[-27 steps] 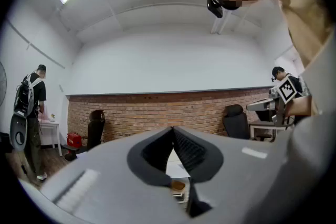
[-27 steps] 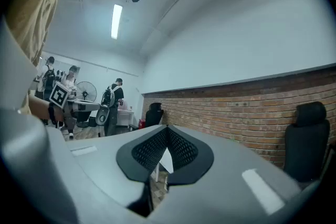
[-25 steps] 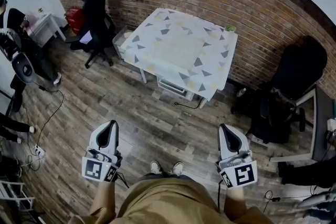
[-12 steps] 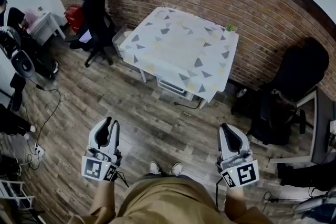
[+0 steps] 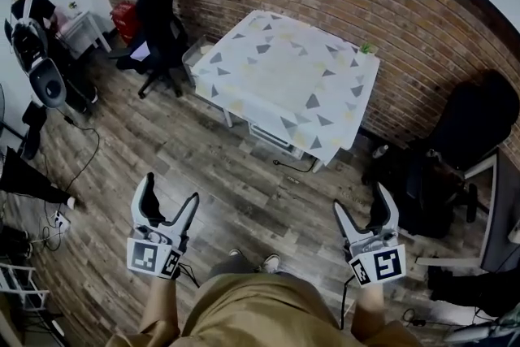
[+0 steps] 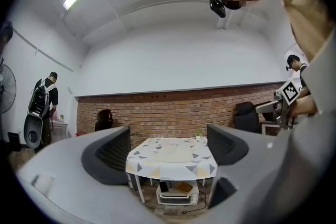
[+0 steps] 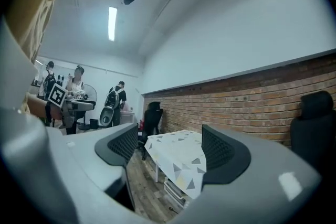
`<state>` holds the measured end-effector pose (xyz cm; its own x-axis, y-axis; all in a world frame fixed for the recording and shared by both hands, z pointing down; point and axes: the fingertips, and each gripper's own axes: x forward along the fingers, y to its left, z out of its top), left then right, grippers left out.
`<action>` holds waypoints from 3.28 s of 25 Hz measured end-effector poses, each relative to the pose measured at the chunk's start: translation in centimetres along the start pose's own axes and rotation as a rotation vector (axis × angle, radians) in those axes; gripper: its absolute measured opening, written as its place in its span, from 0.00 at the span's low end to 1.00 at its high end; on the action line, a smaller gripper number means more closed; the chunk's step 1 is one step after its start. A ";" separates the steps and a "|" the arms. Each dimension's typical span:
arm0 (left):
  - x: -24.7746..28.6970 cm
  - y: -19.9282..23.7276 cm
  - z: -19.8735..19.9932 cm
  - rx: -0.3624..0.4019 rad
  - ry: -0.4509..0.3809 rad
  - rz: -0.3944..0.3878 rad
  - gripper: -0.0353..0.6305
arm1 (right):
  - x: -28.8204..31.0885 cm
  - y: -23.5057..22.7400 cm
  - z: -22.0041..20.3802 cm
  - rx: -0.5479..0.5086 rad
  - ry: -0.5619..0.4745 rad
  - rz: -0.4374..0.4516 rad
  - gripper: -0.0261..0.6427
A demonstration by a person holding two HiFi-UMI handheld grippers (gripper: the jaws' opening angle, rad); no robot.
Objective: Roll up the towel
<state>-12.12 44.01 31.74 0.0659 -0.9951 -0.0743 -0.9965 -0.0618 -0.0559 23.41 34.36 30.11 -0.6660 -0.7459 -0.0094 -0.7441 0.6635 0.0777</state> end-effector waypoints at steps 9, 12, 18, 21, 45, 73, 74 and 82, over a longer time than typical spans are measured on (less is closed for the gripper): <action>2.1 0.8 -1.5 0.002 0.039 0.035 0.81 | 3.7 -0.3 -1.6 0.015 0.012 0.052 0.58; 4.9 2.5 -2.5 -0.005 0.047 0.035 0.84 | 6.1 -1.1 -2.1 0.025 0.016 0.047 0.64; 14.7 6.8 -6.2 -0.045 0.074 -0.022 0.84 | 13.7 -3.6 -4.5 0.016 0.087 -0.017 0.64; 20.9 9.5 -7.5 -0.048 0.085 -0.075 0.84 | 19.5 -4.1 -5.1 0.014 0.121 -0.025 0.64; 45.8 12.6 -16.4 -0.034 0.258 -0.500 0.84 | 36.1 -8.4 -9.9 -0.011 0.414 -0.144 0.64; 46.3 6.3 -35.0 0.519 0.703 -0.963 0.53 | 37.9 -8.3 -33.4 -0.216 0.834 0.268 0.41; 46.1 6.3 -35.3 0.541 0.707 -0.980 0.51 | 37.8 -8.3 -33.8 -0.230 0.845 0.282 0.40; 46.4 6.5 -37.1 0.665 0.731 -1.031 0.37 | 37.4 -8.2 -35.3 -0.304 0.892 0.346 0.31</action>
<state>-17.42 -5.42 64.85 0.4894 -0.3564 0.7959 -0.2977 -0.9261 -0.2317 6.37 -1.06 64.32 -0.4683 -0.3686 0.8030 -0.3888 0.9021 0.1873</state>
